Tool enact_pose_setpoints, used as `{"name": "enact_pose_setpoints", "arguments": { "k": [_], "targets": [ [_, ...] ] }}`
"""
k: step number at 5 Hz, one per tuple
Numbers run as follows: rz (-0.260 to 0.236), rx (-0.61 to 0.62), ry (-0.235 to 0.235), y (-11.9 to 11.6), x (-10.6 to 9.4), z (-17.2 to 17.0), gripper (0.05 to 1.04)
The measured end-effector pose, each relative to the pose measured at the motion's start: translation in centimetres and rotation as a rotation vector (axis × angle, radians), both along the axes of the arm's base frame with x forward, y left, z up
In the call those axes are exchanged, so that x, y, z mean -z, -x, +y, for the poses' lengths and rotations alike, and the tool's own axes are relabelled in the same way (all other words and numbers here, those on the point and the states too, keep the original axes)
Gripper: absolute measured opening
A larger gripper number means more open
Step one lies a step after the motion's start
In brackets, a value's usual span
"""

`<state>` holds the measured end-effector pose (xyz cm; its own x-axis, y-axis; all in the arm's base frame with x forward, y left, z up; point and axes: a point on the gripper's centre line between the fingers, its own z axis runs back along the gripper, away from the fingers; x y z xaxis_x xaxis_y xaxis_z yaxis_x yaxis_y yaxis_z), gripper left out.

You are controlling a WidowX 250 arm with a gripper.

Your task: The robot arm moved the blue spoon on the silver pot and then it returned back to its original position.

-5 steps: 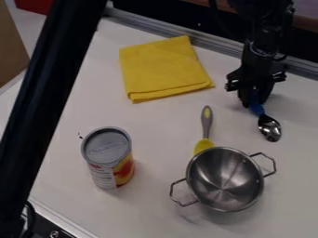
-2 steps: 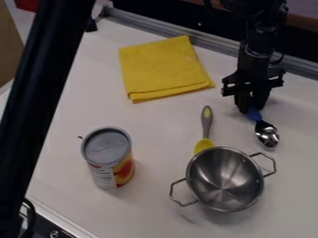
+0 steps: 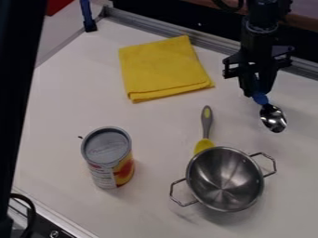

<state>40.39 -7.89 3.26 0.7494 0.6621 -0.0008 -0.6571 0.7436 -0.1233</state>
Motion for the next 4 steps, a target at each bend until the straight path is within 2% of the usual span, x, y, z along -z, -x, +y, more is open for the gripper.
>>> {"name": "enact_pose_setpoints", "arguments": {
  "k": [1,2,3,4],
  "targets": [
    [0.019,0.07,0.011,1.4,-1.2,0.3,0.358],
    [-0.002,0.214,-0.012,4.5,-1.6,0.3,0.358],
    [-0.027,0.331,-0.011,6.8,-2.0,0.2,0.358],
    [-0.009,0.488,-0.017,9.4,-1.6,-0.1,0.358]
  ]
}}
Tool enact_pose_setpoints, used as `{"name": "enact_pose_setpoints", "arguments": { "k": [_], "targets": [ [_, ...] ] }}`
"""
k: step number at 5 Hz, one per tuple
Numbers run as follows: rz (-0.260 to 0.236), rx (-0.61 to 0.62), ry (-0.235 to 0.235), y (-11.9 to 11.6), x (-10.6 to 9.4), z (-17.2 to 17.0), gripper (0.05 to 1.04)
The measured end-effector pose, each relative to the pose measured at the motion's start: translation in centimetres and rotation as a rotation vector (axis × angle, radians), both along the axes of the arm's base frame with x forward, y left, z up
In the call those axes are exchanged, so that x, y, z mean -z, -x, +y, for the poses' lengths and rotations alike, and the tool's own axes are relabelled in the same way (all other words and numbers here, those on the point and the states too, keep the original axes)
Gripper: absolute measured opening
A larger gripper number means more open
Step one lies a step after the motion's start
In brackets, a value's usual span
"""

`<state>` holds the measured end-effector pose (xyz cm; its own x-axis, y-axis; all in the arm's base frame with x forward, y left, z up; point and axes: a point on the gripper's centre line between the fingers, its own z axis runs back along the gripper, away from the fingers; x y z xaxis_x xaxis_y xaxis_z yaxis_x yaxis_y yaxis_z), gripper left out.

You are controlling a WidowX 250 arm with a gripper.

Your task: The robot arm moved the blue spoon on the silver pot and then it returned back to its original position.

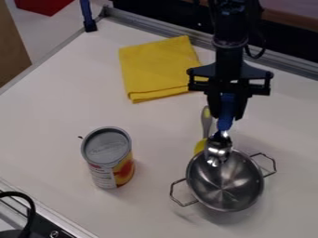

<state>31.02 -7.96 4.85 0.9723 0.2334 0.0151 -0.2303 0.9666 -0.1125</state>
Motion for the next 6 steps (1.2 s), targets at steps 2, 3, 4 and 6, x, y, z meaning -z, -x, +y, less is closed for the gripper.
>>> {"name": "enact_pose_setpoints", "arguments": {
  "k": [2,3,4,6],
  "targets": [
    [0.027,0.162,-0.01,3.0,1.8,-1.8,0.358],
    [0.004,0.195,-0.026,3.2,2.1,-2.5,0.358],
    [-0.016,0.212,-0.034,3.2,2.1,-3.0,0.358],
    [-0.024,0.227,-0.041,3.1,2.8,-3.1,0.358]
  ]
}}
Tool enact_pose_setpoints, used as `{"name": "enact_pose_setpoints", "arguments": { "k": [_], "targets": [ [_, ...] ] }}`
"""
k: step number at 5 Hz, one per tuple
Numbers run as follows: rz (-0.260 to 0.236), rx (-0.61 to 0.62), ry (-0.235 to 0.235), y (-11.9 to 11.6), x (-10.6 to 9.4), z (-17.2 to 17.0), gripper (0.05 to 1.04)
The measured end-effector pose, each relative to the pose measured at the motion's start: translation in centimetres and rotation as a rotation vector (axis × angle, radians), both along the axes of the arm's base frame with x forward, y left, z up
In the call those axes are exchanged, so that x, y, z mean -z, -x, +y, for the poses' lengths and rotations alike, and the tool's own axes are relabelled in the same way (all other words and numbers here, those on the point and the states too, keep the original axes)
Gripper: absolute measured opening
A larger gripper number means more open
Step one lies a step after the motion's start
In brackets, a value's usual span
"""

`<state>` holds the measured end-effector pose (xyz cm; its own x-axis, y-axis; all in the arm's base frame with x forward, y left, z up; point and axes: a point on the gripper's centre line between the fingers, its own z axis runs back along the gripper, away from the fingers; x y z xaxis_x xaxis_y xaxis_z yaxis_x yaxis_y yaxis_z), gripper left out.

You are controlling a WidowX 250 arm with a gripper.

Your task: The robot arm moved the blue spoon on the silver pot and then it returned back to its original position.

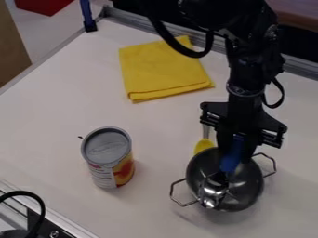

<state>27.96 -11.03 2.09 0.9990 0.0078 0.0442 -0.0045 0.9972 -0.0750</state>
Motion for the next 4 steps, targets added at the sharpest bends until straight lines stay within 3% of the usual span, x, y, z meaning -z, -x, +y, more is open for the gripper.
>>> {"name": "enact_pose_setpoints", "arguments": {
  "k": [4],
  "targets": [
    [0.008,0.017,-0.012,1.4,1.6,-0.5,0.358]
  ]
}}
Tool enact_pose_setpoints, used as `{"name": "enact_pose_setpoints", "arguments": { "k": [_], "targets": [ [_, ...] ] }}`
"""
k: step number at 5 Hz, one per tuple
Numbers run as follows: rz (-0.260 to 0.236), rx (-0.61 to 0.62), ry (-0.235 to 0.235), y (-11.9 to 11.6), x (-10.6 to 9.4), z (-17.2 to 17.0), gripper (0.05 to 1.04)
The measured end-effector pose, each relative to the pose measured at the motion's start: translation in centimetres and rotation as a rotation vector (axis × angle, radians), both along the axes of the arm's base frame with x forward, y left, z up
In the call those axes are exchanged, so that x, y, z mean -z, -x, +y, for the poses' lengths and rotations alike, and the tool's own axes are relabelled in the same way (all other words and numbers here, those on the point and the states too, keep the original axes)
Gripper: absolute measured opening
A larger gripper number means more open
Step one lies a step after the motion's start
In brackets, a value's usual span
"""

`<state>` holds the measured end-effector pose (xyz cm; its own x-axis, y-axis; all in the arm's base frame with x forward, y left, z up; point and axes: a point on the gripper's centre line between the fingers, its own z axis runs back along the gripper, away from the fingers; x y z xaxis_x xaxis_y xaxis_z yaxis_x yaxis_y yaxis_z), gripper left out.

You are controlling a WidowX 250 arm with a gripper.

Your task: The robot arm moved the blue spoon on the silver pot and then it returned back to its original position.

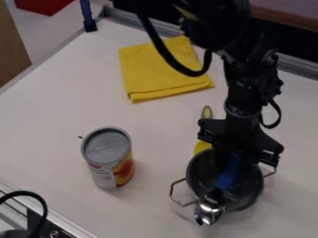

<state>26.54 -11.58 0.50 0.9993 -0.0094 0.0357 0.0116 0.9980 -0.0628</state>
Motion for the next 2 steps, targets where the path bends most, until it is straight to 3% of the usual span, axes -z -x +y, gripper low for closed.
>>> {"name": "enact_pose_setpoints", "arguments": {
  "k": [1,2],
  "targets": [
    [-0.01,-0.009,-0.006,-0.04,0.1,-0.07,0.419],
    [-0.008,-0.024,-0.007,-0.02,0.1,-0.05,0.698]
  ]
}}
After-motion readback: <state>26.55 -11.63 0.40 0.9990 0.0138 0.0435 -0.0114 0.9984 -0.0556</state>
